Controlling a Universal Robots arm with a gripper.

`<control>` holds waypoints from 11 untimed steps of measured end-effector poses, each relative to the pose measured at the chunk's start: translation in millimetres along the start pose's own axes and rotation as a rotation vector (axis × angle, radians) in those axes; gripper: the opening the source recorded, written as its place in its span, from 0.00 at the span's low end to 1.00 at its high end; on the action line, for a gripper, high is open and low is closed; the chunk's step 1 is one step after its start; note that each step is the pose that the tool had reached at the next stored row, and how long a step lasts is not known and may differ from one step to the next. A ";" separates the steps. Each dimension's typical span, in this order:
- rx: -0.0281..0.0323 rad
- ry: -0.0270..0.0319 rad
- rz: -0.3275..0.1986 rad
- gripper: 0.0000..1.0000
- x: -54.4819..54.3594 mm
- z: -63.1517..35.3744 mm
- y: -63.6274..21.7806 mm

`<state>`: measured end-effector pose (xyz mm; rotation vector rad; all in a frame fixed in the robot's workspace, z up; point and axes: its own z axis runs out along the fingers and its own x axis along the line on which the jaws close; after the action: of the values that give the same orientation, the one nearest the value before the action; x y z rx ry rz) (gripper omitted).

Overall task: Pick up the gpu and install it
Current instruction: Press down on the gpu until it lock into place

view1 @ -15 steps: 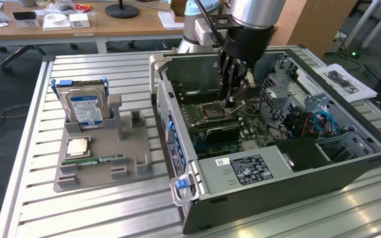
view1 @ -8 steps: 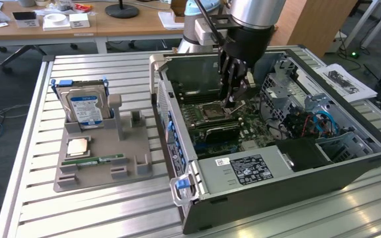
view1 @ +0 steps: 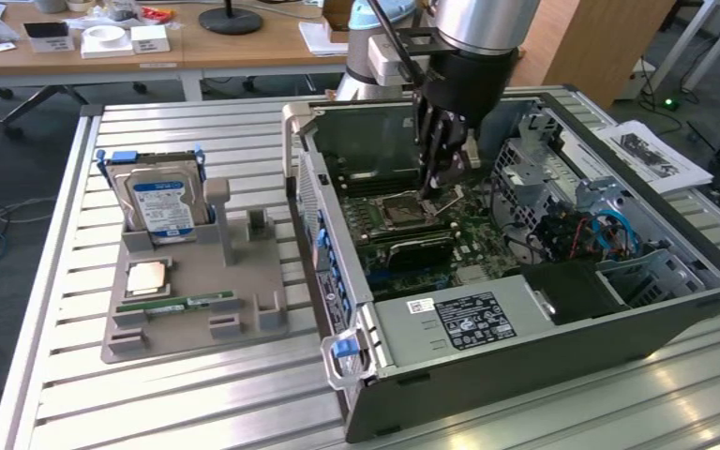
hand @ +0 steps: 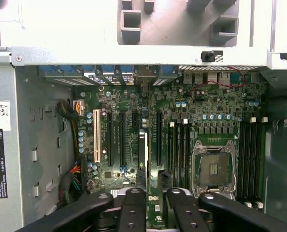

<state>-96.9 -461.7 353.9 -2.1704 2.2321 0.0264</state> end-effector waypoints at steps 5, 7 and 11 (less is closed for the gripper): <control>0.0000 0.0000 0.000 0.11 0.0 0.0 0.0; 0.0000 0.0000 0.000 0.11 0.0 0.0 0.0; 0.0000 0.0000 0.000 0.11 0.0 0.0 0.0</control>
<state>-96.9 -461.7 353.9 -2.1704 2.2321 0.0264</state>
